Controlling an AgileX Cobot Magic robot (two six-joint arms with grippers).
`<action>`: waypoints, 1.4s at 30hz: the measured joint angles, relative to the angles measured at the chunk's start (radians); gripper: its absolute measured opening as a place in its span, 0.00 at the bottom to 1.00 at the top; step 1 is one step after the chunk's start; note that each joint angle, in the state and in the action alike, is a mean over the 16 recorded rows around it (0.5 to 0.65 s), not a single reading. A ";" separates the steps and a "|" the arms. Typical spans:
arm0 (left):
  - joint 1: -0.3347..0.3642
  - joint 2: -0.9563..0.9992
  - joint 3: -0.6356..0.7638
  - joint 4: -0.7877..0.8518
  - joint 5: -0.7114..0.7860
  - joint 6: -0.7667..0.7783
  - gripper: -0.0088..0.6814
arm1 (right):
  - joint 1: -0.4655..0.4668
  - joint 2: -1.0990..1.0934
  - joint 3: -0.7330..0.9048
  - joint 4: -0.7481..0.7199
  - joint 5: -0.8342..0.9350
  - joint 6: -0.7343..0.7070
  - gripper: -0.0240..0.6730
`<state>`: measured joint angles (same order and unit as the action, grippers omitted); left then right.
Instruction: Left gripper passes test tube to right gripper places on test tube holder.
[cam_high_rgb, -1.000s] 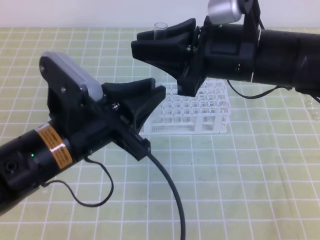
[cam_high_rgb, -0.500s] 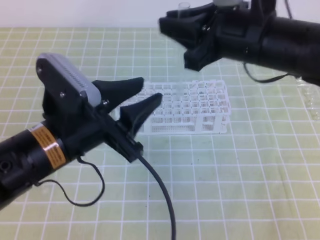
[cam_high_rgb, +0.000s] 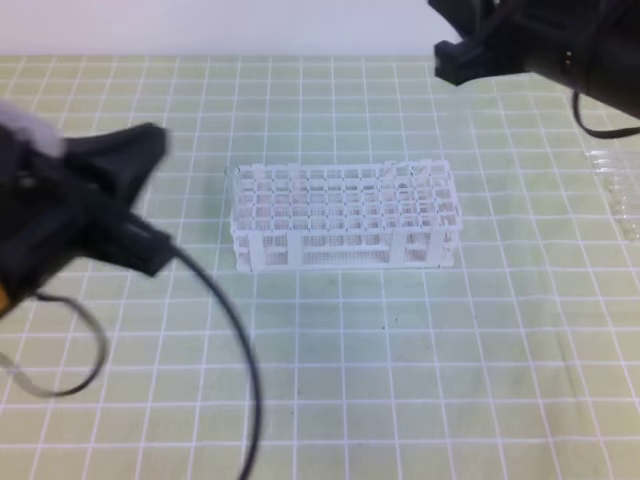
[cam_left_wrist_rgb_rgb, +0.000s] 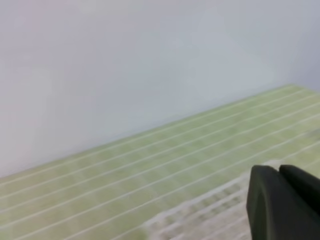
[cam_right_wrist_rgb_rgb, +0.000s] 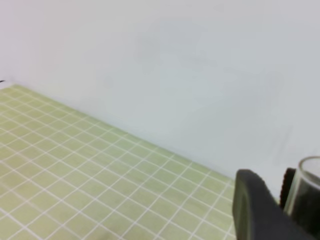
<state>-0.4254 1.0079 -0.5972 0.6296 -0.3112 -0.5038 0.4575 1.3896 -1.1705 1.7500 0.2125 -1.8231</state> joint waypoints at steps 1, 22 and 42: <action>0.002 -0.036 0.007 0.000 0.026 -0.001 0.06 | 0.003 -0.006 0.007 0.000 -0.014 0.000 0.16; 0.009 -0.750 0.366 -0.005 0.354 -0.154 0.01 | 0.169 -0.095 0.101 0.006 -0.218 -0.029 0.16; 0.009 -0.870 0.521 0.032 0.309 -0.212 0.01 | 0.177 -0.155 0.150 0.006 -0.158 -0.029 0.16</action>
<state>-0.4160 0.1383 -0.0765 0.6613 -0.0021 -0.7154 0.6349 1.2348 -1.0204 1.7562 0.0542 -1.8524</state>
